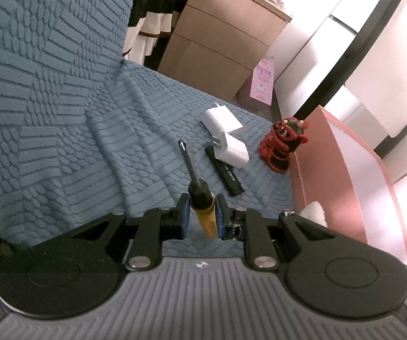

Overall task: Organize rigid objects
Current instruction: 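Grasp the yellow screwdriver with the left tool while the right tool holds the toy, then carry the screwdriver and toy over the pink box with both tools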

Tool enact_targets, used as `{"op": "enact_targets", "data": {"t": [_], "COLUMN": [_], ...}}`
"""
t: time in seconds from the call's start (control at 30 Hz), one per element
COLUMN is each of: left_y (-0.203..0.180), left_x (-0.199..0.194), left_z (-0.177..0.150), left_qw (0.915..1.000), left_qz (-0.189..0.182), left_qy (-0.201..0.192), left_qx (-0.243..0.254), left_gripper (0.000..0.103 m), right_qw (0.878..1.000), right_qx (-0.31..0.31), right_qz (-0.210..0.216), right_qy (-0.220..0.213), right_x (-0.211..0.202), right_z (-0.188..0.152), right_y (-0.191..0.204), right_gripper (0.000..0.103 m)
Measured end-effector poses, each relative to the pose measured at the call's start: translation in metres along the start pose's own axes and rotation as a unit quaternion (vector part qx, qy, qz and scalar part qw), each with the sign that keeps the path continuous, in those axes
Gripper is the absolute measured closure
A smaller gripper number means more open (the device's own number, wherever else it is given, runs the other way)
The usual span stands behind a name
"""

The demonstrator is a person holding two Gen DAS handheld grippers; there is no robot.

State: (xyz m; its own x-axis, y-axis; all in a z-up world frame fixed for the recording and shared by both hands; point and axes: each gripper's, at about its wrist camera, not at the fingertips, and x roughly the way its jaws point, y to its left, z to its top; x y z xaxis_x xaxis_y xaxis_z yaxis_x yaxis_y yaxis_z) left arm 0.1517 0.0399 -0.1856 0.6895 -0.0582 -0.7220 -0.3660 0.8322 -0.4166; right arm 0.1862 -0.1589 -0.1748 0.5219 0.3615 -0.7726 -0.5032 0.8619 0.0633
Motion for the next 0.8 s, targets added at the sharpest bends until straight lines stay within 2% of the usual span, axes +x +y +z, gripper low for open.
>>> {"op": "enact_targets", "data": {"t": [0.43, 0.8], "left_y": [-0.039, -0.098], "left_x": [-0.032, -0.071], "left_z": [0.013, 0.042], "left_qw": [0.9995, 0.9968], "left_qz": [-0.003, -0.023], "left_qy": [-0.001, -0.019], "left_qx": [0.032, 0.074], "left_gripper": [0.081, 0.081], "right_qw": [1.0, 0.998], "right_qx": [0.007, 0.004], "right_qz": [0.002, 0.006], "right_qy": [-0.026, -0.068], "right_x": [-0.042, -0.091], "right_z": [0.022, 0.051], "right_y": [-0.02, -0.044], "right_gripper": [0.05, 0.05]}}
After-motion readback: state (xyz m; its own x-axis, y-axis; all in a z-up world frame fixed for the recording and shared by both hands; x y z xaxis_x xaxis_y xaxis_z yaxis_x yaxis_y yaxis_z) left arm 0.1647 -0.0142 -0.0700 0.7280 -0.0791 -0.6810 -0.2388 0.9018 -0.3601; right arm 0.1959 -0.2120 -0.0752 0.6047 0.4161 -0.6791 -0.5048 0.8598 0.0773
